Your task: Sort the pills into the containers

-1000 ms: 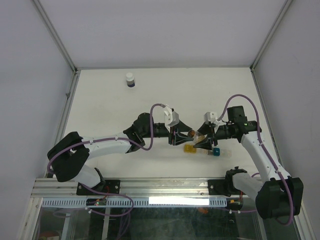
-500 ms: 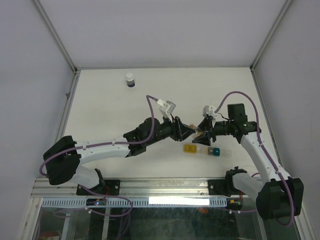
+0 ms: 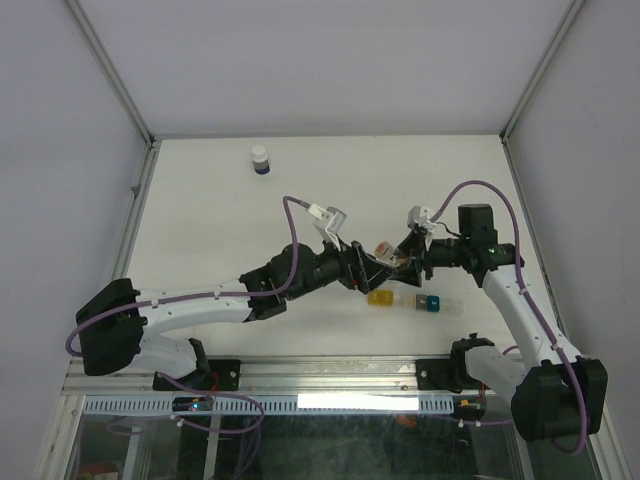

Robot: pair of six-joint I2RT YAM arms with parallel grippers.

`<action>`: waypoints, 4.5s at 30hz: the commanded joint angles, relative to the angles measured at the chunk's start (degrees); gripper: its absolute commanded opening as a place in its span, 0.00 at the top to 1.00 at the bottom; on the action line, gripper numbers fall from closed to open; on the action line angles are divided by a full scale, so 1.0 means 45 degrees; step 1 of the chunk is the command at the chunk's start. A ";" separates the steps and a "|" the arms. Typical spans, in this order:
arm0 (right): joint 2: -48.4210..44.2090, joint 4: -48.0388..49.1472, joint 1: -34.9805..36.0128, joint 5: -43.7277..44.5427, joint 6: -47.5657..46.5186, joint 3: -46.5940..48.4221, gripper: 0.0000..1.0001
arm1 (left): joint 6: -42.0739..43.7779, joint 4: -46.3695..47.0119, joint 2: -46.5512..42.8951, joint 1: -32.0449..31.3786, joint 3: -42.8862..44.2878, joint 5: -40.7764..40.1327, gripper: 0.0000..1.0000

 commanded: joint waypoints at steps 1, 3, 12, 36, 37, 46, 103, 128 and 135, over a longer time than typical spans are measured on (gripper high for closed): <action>-0.0330 0.0560 -0.0086 -0.0242 0.0145 0.0184 1.00 | 0.0585 0.1131 -0.1127 -0.0130 -0.0446 0.0434 0.15; -0.0330 0.0505 -0.0104 -0.0301 0.0099 0.0185 1.00 | 0.1085 0.1023 -0.1534 -0.0123 -0.0765 0.0223 0.12; -0.0330 0.0125 -0.0145 -0.0775 -0.0430 0.0217 1.00 | 0.4897 0.3032 -0.2938 0.0408 -0.2502 0.2090 0.01; -0.0094 -0.1557 -0.0144 -0.1737 -0.2777 0.0360 1.00 | 0.9497 0.3314 0.1911 0.2835 0.0788 0.9290 0.28; -0.0081 -0.1584 -0.0145 -0.1727 -0.2792 0.0357 1.00 | 0.9493 0.3230 0.1975 0.2846 0.0877 0.9393 0.29; -0.0056 -0.1621 -0.0142 -0.1750 -0.2846 0.0379 1.00 | 0.8972 0.3238 0.2392 0.2972 0.1234 0.9828 0.47; 0.0139 0.0037 -0.0162 -0.0809 -0.0513 0.0223 1.00 | 0.1644 0.0027 -0.0887 0.1146 -0.0154 0.2510 0.02; -0.0369 -0.0920 -0.0267 -0.1627 -0.1987 0.0223 1.00 | 0.9949 0.2610 0.0415 0.3266 0.0172 1.1008 0.01; -0.0387 -0.0999 -0.0281 -0.1695 -0.2072 0.0262 1.00 | 0.9492 0.3181 0.0934 0.3285 0.0171 1.0802 0.02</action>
